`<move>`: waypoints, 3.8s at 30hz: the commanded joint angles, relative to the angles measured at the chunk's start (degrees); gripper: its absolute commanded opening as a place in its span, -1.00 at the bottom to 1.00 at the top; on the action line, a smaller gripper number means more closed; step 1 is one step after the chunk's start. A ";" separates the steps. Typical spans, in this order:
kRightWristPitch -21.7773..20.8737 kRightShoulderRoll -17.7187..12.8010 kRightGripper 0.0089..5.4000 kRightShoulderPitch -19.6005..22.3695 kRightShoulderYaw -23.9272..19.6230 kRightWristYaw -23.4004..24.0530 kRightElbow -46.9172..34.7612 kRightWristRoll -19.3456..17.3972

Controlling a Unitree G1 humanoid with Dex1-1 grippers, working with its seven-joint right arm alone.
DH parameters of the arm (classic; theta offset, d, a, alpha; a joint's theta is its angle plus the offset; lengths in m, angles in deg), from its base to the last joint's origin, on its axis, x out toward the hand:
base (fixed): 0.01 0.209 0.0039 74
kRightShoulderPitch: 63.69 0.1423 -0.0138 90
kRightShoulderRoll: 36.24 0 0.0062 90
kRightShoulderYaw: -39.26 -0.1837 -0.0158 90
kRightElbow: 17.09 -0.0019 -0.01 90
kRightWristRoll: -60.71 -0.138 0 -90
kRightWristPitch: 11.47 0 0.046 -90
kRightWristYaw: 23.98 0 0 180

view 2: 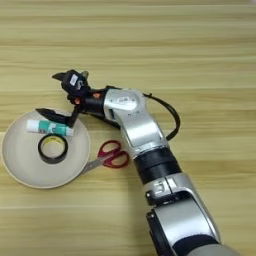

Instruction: Move the objects on the table

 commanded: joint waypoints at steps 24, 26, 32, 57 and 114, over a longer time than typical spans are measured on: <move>-5.40 -11.37 0.99 4.72 -11.67 3.67 10.81 -3.44; -5.51 -11.65 0.99 4.53 -11.77 3.18 12.20 -3.57; -7.14 -12.39 0.99 3.01 -11.56 1.65 16.33 -3.00; -12.73 -12.54 0.75 2.62 -8.33 3.25 26.29 2.33; -7.36 -12.13 -0.65 1.68 -8.56 -0.01 18.83 -0.57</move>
